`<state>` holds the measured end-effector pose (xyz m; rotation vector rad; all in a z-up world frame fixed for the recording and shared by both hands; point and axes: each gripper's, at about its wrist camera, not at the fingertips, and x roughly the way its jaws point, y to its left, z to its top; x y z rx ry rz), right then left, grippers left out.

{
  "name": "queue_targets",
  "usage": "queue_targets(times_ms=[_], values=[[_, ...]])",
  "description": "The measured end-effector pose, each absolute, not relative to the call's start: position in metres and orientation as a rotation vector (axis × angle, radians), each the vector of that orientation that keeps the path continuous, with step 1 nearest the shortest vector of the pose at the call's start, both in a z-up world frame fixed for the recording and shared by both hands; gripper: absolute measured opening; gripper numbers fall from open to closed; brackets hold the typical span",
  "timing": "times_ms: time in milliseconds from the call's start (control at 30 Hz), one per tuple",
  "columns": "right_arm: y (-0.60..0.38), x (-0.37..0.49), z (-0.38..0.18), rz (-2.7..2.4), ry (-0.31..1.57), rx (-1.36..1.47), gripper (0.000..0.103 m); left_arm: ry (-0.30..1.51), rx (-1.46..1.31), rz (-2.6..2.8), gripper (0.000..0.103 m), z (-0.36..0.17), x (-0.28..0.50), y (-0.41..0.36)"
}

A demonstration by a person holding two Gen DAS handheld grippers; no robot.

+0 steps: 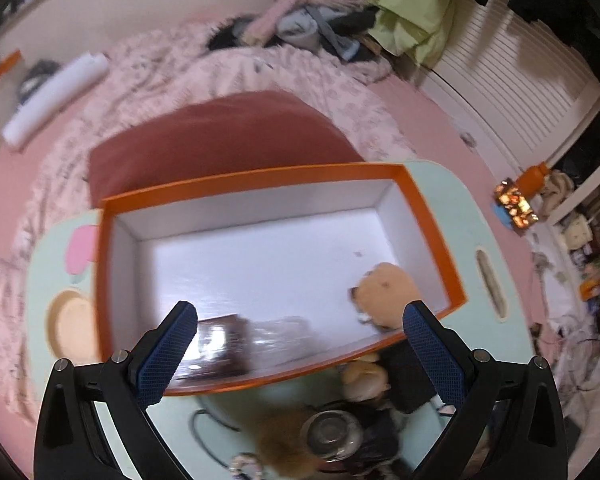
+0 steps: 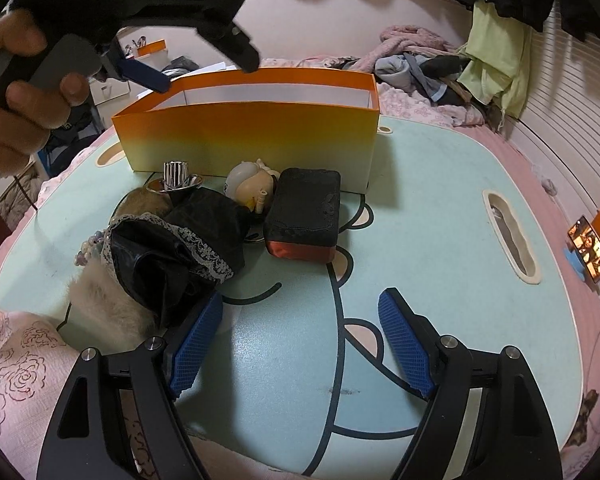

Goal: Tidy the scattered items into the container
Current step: 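Reach into the box and grasp the tan plush with the left gripper, then lift the tan plush out of the box and release it on the table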

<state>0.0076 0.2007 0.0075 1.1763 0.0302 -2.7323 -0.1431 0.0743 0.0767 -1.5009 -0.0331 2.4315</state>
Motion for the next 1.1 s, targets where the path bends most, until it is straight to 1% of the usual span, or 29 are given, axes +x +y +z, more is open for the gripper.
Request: queue_targets(times_ms=[100,200,233,400,467,767,800,833,867,900,933,967,1000,1100], values=[[0.2,0.01,0.009,-2.733,0.028,1.176,0.08,-0.07,-1.555,2.349,0.101,0.068,-0.155,0.09],[0.2,0.01,0.009,-2.734,0.029,1.176,0.081,-0.09,-1.619,2.292,0.093,0.054,-0.166,0.104],[0.2,0.009,0.009,-2.735,0.029,1.177,0.081,-0.089,-1.642,2.282,0.092,0.049,-0.169,0.108],[0.201,0.013,0.013,-2.738,0.025,1.173,0.081,-0.064,-1.706,2.245,0.092,0.022,-0.173,0.12],[0.201,0.013,0.014,-2.737,0.022,1.172,0.081,-0.095,-1.709,2.223,0.093,0.017,-0.174,0.119],[0.2,0.014,0.015,-2.74,0.025,1.173,0.081,-0.083,-1.676,2.23,0.092,0.03,-0.175,0.128],[0.2,0.014,0.015,-2.74,0.025,1.173,0.081,-0.055,-1.683,2.231,0.089,0.028,-0.175,0.131],[0.2,0.014,0.015,-2.74,0.024,1.173,0.081,-0.013,-1.698,2.234,0.077,0.024,-0.176,0.134],[0.2,0.014,0.015,-2.74,0.023,1.173,0.081,0.03,-1.711,2.242,0.073,0.02,-0.176,0.136],[0.2,0.014,0.015,-2.74,0.023,1.173,0.081,0.057,-1.685,2.27,0.066,0.021,-0.176,0.137],[0.2,0.014,0.015,-2.739,0.022,1.175,0.081,0.058,-1.679,2.271,0.048,0.021,-0.177,0.136],[0.2,0.014,0.015,-2.74,0.021,1.176,0.081,0.066,-1.681,2.286,0.039,0.021,-0.177,0.134],[0.2,0.014,0.015,-2.74,0.02,1.176,0.081,0.083,-1.685,2.301,0.039,0.021,-0.178,0.132],[0.199,0.015,0.016,-2.74,0.019,1.174,0.081,0.049,-1.668,2.294,0.038,0.023,-0.178,0.12]])
